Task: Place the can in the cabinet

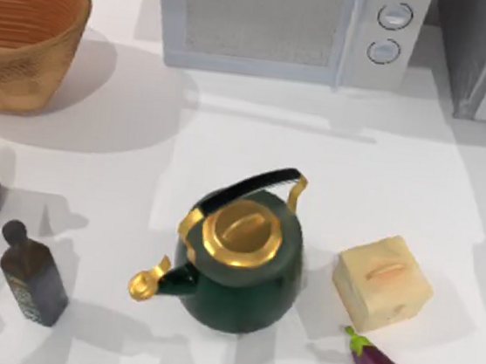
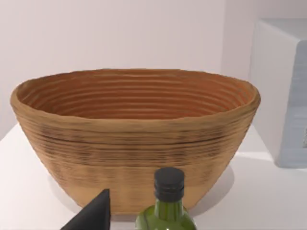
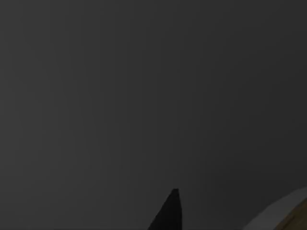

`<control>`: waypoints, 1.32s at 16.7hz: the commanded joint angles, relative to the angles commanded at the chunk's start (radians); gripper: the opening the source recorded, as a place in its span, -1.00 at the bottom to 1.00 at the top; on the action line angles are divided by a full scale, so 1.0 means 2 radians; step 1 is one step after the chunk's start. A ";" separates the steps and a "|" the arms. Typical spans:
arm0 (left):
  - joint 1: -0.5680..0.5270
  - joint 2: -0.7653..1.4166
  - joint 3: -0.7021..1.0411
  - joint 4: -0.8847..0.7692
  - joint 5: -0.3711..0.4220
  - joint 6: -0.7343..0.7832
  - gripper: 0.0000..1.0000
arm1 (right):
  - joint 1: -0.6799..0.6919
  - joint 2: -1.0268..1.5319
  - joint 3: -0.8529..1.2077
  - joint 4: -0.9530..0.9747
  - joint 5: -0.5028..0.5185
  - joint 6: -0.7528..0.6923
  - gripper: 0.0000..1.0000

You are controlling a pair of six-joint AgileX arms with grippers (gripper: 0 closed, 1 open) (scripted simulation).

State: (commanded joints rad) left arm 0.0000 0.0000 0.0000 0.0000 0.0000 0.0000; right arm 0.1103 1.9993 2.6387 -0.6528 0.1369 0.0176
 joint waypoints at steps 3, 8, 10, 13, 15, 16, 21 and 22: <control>0.000 0.000 0.000 0.000 0.000 0.000 1.00 | -0.005 0.036 0.053 -0.011 -0.005 0.000 -1.00; 0.000 0.000 0.000 0.000 0.000 0.000 1.00 | -0.007 0.046 0.066 -0.014 -0.007 0.000 -1.00; 0.000 0.000 0.000 0.000 0.000 0.000 1.00 | -0.007 0.046 0.066 -0.014 -0.007 0.000 -0.85; 0.000 0.000 0.000 0.000 0.000 0.000 1.00 | -0.007 0.046 0.066 -0.014 -0.007 0.000 -0.40; 0.000 0.000 0.000 0.000 0.000 0.000 1.00 | -0.007 0.046 0.066 -0.014 -0.007 0.000 -0.10; 0.000 0.000 0.000 0.000 0.000 0.000 1.00 | -0.007 0.046 0.066 -0.014 -0.007 0.000 0.06; 0.000 0.000 0.000 0.000 0.000 0.000 1.00 | -0.007 0.046 0.066 -0.014 -0.007 0.000 0.81; 0.000 0.000 0.000 0.000 0.000 0.000 1.00 | -0.007 0.046 0.066 -0.014 -0.007 0.000 0.96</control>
State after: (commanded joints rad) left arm 0.0000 0.0000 0.0000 0.0000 0.0000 0.0000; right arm 0.0967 2.0907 2.7707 -0.6812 0.1237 0.0174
